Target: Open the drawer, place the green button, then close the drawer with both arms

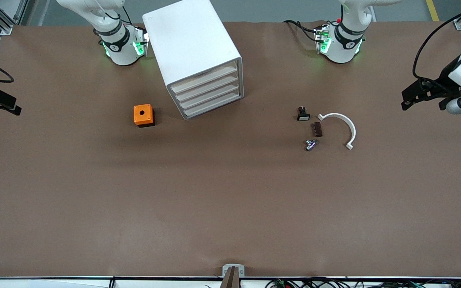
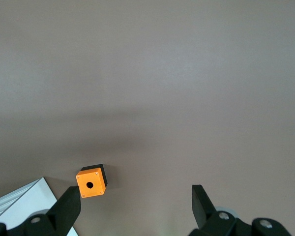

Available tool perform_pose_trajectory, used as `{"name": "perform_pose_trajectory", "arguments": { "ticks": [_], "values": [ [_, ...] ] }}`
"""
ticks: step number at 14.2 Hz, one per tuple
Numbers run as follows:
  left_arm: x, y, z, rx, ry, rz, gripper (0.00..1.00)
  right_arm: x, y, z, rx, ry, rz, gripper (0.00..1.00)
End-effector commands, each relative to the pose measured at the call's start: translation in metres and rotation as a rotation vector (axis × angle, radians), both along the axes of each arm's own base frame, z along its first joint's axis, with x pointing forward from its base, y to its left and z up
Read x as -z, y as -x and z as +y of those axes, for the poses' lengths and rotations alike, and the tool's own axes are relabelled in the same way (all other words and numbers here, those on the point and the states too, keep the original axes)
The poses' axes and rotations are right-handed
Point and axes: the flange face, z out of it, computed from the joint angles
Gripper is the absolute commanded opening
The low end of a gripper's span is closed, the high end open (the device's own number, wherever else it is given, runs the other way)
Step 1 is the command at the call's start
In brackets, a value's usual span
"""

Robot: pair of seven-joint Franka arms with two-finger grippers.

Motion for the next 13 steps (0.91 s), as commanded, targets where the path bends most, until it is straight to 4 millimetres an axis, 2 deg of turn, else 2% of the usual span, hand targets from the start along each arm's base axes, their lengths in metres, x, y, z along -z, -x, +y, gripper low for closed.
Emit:
{"name": "perform_pose_trajectory", "arguments": {
  "ticks": [1, 5, 8, 11, 13],
  "values": [
    [-0.006, 0.014, 0.000, 0.012, 0.006, -0.004, 1.00, 0.000, 0.002, -0.002, -0.011, 0.020, 0.000, 1.00],
    [0.001, 0.009, -0.005, 0.017, -0.002, 0.004, 1.00, 0.013, 0.003, -0.002, -0.011, 0.020, 0.015, 1.00],
    [-0.003, 0.007, -0.003, 0.009, -0.001, -0.002, 1.00, 0.017, 0.007, -0.002, -0.013, 0.019, 0.018, 1.00],
    [-0.009, 0.006, -0.001, 0.017, 0.001, -0.015, 1.00, 0.019, 0.024, 0.000, -0.016, 0.020, -0.038, 1.00],
    [-0.008, 0.006, -0.002, 0.017, 0.002, -0.011, 1.00, 0.021, 0.025, -0.001, -0.014, 0.020, -0.032, 1.00]
  ]
}}
